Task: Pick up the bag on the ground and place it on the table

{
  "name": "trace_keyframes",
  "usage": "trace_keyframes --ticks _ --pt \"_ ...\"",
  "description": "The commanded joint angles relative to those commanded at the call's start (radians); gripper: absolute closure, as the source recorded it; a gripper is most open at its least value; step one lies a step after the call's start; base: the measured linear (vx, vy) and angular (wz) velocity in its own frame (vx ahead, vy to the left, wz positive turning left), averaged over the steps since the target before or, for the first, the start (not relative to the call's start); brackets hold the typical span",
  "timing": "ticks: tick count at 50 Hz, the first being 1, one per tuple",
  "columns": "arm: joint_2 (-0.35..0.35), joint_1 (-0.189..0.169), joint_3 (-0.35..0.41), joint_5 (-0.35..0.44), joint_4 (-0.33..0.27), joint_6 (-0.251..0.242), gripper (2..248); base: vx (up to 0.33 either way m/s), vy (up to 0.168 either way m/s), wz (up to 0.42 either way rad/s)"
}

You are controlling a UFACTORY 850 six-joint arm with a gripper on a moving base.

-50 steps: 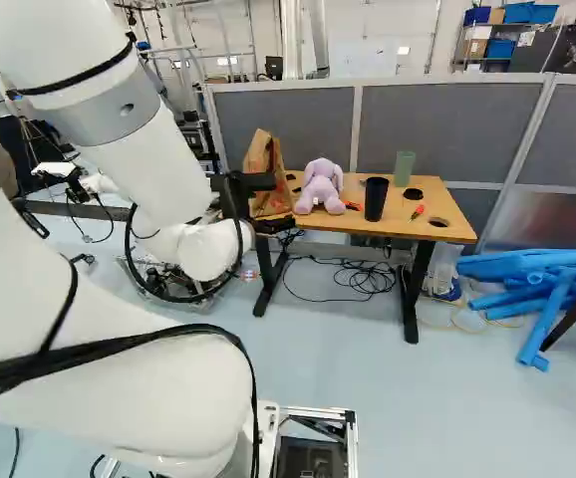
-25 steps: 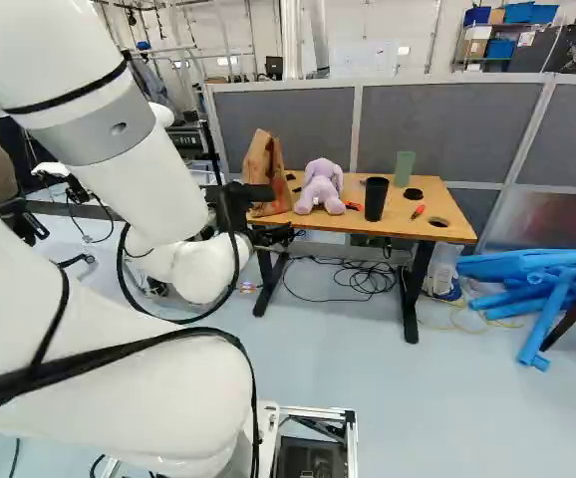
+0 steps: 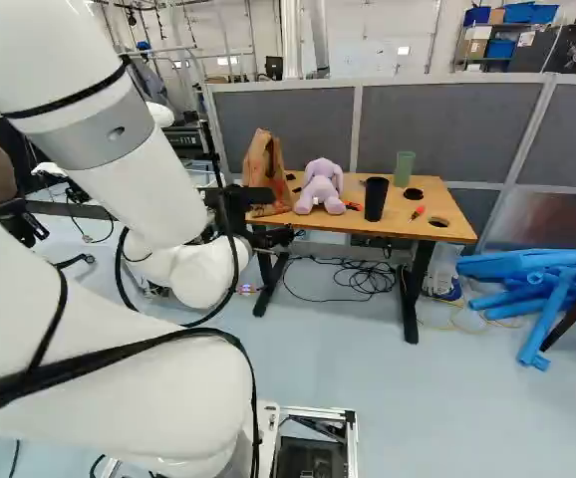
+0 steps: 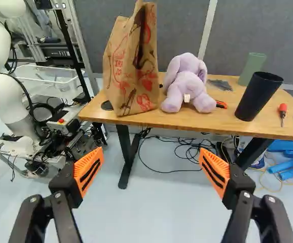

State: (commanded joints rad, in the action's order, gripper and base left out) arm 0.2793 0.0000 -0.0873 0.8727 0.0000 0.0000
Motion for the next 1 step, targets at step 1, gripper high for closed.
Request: trace_keyframes --ticks 1 --pt "0.000 0.000 0.000 0.000 0.000 0.000 3 0.000 0.000 0.000"
